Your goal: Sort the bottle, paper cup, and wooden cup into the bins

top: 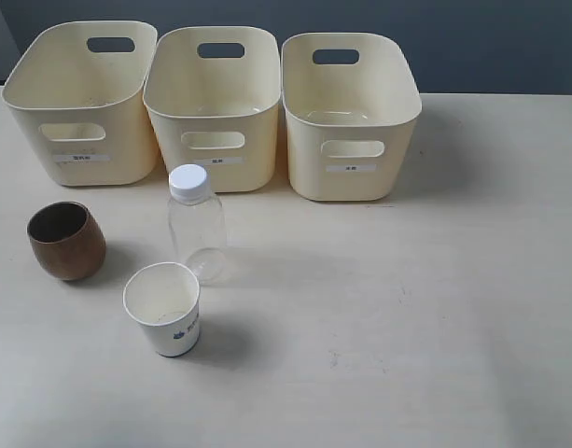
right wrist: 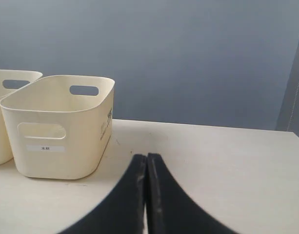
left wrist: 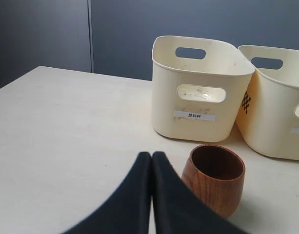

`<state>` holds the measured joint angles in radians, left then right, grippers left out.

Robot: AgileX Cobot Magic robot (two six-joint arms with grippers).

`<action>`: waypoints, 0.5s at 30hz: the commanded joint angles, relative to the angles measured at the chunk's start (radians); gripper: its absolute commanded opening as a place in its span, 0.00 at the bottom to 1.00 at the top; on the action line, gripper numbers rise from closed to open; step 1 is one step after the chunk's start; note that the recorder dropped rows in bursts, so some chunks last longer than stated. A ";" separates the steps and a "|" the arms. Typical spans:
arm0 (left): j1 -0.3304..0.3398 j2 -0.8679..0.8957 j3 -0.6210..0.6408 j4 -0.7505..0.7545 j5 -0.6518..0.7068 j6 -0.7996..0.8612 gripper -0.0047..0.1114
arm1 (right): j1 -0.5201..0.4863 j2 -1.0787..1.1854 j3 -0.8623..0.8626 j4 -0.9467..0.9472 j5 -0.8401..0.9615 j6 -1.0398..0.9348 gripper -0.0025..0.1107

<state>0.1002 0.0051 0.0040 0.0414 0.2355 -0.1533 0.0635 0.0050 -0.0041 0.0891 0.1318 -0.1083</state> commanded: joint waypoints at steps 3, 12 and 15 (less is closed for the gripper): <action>-0.003 -0.005 -0.004 0.003 -0.004 -0.001 0.04 | -0.004 -0.005 0.004 0.002 -0.008 0.004 0.02; -0.003 -0.005 -0.004 0.003 -0.004 -0.001 0.04 | -0.004 -0.005 0.004 0.002 -0.008 0.004 0.02; -0.003 -0.005 -0.004 0.003 -0.004 -0.001 0.04 | -0.004 -0.005 0.004 0.002 -0.008 0.004 0.02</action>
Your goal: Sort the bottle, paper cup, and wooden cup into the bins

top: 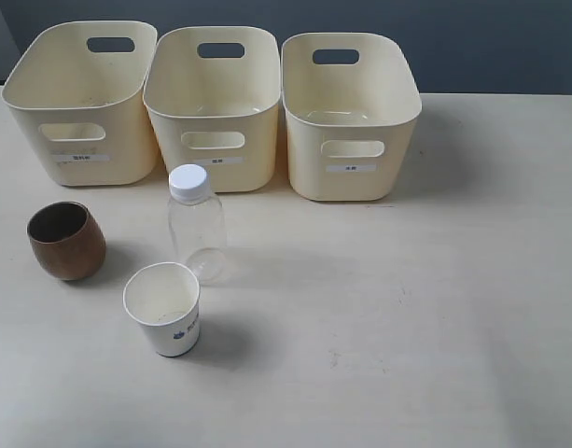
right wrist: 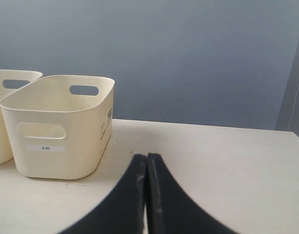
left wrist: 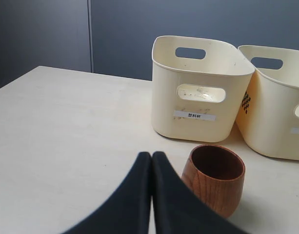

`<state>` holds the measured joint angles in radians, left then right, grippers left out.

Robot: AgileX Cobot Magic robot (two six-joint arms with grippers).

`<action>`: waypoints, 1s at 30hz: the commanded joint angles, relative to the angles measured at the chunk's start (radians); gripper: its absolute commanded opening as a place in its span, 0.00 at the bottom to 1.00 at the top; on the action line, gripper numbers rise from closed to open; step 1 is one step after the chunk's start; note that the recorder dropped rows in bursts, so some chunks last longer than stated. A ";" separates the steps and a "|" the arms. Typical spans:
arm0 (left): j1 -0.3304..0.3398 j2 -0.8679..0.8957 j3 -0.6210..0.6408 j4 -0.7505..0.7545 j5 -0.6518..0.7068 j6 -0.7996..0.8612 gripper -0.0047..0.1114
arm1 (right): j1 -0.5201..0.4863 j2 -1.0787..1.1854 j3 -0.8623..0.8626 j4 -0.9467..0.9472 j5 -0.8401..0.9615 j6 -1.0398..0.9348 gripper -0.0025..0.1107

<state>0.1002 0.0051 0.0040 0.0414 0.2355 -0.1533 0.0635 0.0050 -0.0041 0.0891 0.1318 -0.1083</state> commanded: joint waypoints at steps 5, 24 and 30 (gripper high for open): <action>-0.003 -0.005 -0.004 0.003 -0.004 -0.001 0.04 | -0.004 -0.005 0.004 0.002 -0.008 0.004 0.02; -0.003 -0.005 -0.004 0.003 -0.004 -0.001 0.04 | -0.004 -0.005 0.004 0.421 -0.089 0.031 0.02; -0.003 -0.005 -0.004 0.003 -0.004 -0.001 0.04 | -0.004 -0.005 0.004 0.421 -0.121 0.031 0.02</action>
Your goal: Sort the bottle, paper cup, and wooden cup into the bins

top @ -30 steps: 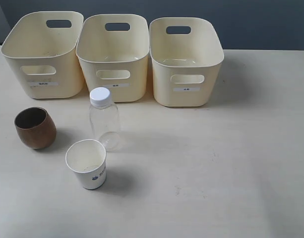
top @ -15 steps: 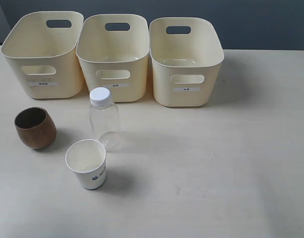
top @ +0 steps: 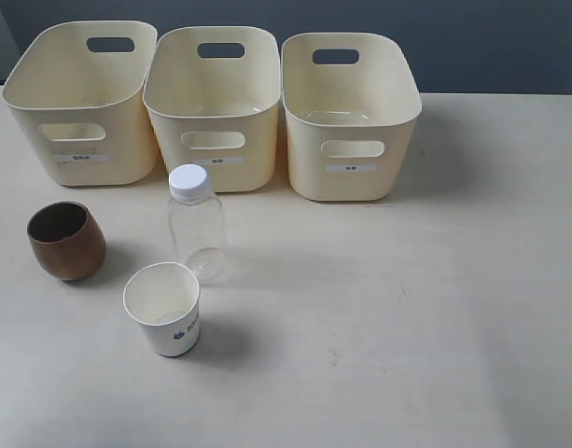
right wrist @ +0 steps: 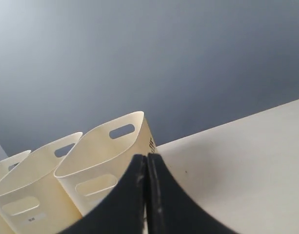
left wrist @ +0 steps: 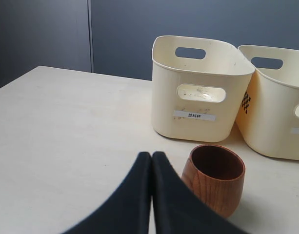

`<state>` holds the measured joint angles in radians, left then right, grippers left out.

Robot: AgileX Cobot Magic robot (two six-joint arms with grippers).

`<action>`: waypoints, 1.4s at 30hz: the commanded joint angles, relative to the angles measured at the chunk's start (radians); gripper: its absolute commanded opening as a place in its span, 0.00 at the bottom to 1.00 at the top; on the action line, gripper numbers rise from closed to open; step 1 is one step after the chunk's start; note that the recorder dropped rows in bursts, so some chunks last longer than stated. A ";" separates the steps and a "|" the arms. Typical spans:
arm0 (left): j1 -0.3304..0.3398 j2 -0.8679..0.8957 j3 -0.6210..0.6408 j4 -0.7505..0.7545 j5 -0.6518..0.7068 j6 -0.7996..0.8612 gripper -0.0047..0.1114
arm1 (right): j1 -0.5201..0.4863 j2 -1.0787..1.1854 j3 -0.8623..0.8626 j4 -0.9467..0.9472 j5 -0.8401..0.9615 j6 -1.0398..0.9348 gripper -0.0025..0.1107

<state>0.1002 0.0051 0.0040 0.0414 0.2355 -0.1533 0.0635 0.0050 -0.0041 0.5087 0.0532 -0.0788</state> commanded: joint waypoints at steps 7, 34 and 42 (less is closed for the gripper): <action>-0.003 -0.005 -0.004 0.003 -0.004 -0.001 0.04 | -0.004 -0.005 -0.022 -0.002 -0.152 0.010 0.02; -0.003 -0.005 -0.004 0.003 -0.004 -0.001 0.04 | -0.002 1.042 -0.761 0.800 0.677 -1.224 0.02; -0.003 -0.005 -0.004 0.003 -0.004 -0.001 0.04 | 0.226 1.199 -0.763 0.918 0.501 -1.499 0.02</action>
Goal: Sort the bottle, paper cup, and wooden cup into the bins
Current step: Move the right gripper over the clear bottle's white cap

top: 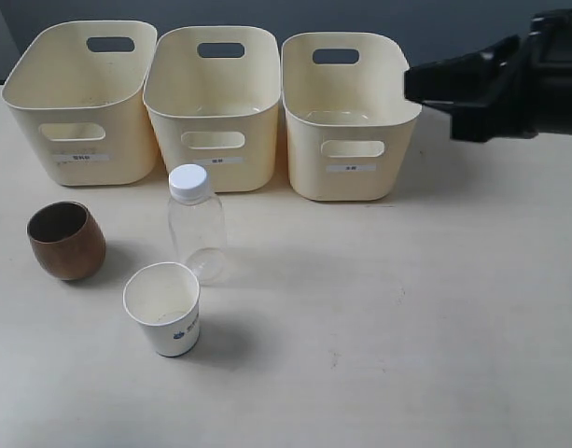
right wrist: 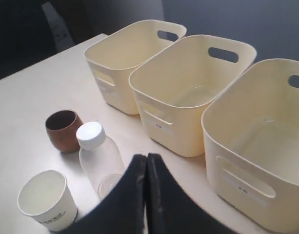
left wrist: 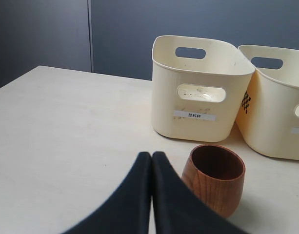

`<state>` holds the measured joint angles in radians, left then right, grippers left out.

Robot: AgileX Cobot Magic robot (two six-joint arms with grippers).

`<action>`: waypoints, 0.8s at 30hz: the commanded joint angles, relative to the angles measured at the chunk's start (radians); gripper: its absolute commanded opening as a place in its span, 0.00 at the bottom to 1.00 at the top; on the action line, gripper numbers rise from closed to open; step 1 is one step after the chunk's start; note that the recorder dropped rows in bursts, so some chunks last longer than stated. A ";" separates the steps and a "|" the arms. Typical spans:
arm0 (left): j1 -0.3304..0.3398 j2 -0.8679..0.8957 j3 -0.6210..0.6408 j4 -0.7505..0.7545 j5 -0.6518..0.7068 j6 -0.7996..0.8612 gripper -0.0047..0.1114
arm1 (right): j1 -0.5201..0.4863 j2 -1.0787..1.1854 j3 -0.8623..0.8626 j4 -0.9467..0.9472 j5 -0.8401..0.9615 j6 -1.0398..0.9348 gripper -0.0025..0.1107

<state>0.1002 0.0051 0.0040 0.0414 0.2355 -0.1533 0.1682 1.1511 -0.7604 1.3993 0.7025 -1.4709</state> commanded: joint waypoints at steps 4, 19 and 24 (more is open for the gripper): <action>-0.003 -0.005 -0.004 0.003 -0.004 -0.001 0.04 | 0.278 0.124 -0.039 0.019 -0.357 -0.164 0.02; -0.003 -0.005 -0.004 0.003 -0.004 -0.001 0.04 | 0.474 0.435 -0.301 -0.039 -0.387 -0.178 0.02; -0.003 -0.005 -0.004 0.003 -0.004 -0.001 0.04 | 0.474 0.499 -0.345 -0.039 -0.400 -0.176 0.06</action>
<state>0.1002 0.0051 0.0040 0.0414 0.2355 -0.1533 0.6410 1.6285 -1.0849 1.3673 0.3152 -1.6439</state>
